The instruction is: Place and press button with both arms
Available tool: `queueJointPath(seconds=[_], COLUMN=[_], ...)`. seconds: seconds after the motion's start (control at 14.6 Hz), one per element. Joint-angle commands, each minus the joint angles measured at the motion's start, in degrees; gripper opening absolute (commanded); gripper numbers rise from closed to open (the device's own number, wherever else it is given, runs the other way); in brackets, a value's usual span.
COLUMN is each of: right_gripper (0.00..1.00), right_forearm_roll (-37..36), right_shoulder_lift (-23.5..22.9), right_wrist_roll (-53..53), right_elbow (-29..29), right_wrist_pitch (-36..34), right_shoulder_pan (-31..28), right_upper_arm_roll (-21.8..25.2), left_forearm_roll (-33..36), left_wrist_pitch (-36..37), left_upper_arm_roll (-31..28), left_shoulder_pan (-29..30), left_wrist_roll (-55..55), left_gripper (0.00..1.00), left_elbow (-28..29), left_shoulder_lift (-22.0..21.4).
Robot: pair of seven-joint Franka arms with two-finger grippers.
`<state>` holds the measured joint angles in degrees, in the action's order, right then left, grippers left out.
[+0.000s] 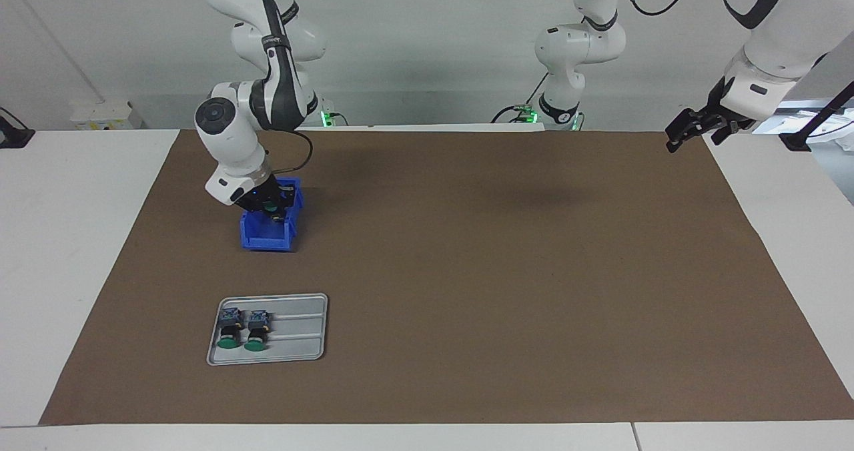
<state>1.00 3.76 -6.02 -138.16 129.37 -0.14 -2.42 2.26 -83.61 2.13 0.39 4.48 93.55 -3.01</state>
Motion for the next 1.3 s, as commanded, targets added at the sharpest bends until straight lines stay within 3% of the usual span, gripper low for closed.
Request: queueJointPath(seconds=[0.0,0.48,0.68,0.89,0.96,1.03,1.09,1.23], right_gripper=[0.37,0.49,0.60,0.62,0.66,0.79,1.00,1.00], right_forearm_roll=[-0.03,-0.03,-0.03,-0.03,-0.03,-0.03,-0.03,0.40], right_shoulder_lift=[0.28,0.72,0.72,1.16,1.16,1.25,1.25,1.25], right_wrist_roll=[-0.57,-0.40,-0.40,-0.22,-0.22,-0.31,-0.22,-0.05], right_elbow=[-0.01,1.57,2.01,6.91,9.37,11.75,13.94,21.05], right_wrist_pitch=[-0.25,-3.07,-3.42,-9.55,-11.84,-13.60,-15.44,-21.58], right_shoulder_pan=[-0.47,-0.56,-0.82,-0.82,-0.91,-1.00,-0.91,-1.00], right_upper_arm_roll=[-0.13,-0.04,-0.04,-0.04,-0.04,-0.04,-0.13,-0.13], left_forearm_roll=[0.91,0.91,0.91,0.91,0.91,0.91,0.91,0.91], left_wrist_pitch=[-0.24,-0.33,-0.24,0.20,-0.24,-0.50,-0.33,-0.33], left_upper_arm_roll=[0.42,0.42,0.42,0.51,0.51,0.51,0.51,0.59], left_shoulder_pan=[0.49,0.49,0.49,0.05,-0.21,-0.22,-0.22,-0.22], left_wrist_roll=[0.09,0.09,0.09,0.18,0.27,0.10,0.01,0.01], left_gripper=[1.00,1.00,1.00,1.00,1.00,1.00,1.00,1.00], left_elbow=[0.93,0.93,0.93,0.93,0.93,0.93,0.93,0.93], left_shoulder_lift=[-0.59,-0.59,-0.59,-0.68,-0.68,-0.59,-0.59,-0.59])
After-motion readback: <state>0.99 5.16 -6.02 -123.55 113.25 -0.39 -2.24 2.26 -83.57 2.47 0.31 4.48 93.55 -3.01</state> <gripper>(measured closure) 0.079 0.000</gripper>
